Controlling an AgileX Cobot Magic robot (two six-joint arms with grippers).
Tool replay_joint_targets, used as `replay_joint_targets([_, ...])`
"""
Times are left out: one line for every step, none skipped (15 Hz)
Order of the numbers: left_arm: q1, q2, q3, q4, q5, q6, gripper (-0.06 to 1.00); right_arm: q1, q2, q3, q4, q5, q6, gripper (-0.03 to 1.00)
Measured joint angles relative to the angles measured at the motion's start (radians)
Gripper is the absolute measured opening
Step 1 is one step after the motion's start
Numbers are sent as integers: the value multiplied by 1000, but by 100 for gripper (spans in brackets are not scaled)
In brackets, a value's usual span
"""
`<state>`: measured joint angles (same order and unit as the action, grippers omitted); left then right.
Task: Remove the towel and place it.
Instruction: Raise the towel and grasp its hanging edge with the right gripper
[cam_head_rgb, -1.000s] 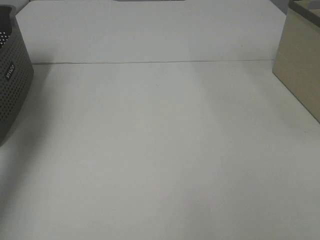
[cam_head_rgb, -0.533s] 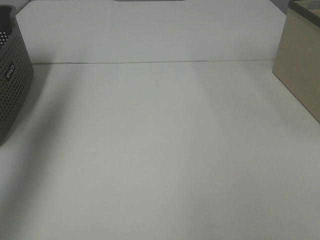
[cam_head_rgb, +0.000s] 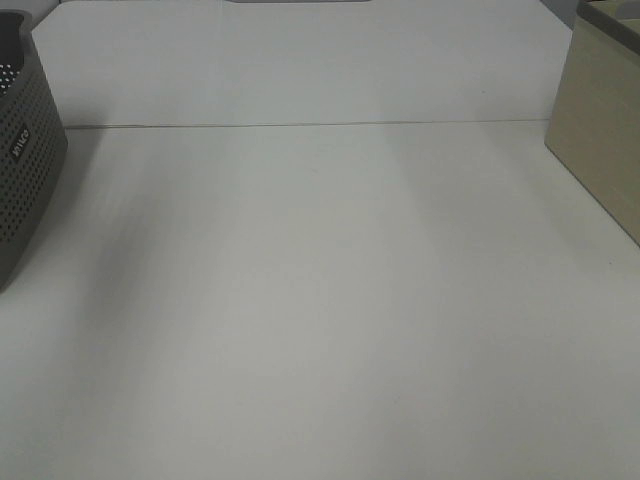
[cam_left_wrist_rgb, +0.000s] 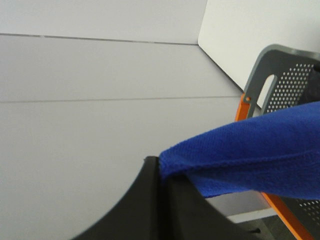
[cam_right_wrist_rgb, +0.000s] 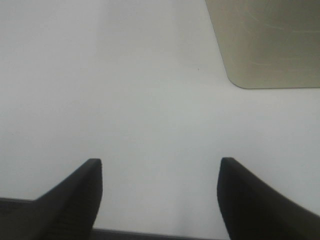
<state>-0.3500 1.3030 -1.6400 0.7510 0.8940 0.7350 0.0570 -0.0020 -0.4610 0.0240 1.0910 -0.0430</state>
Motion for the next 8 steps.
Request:
replay_joint_targets([-45, -4, -3, 12, -7, 0, 0, 0, 17, -9, 25, -44, -37, 66])
replay_joint_targets([-98, -5, -4, 34, -23, 0, 0, 0, 49, -14, 77, -112, -89, 66])
replay_joint_targets([-147, -5, -4, 58, -38, 0, 0, 0, 91, -15, 142, -186, -156, 66])
replay_joint_targets([-196, -5, -4, 77, -49, 0, 0, 0, 144, -15, 216, -251, -223, 66])
replay_joint_targets([-249, -5, -4, 84, -54, 0, 0, 0, 183, -16, 262, -282, -266, 66])
replay_joint_targets([-270, -5, -4, 86, -57, 0, 0, 0, 248, -17, 352, -334, -350, 66])
replay_joint_targets([-319, -5, -4, 86, -56, 0, 0, 0, 324, -17, 462, -366, -453, 66])
replay_joint_targets([-363, -5, -4, 87, -56, 0, 0, 0, 395, -17, 583, -388, -595, 66])
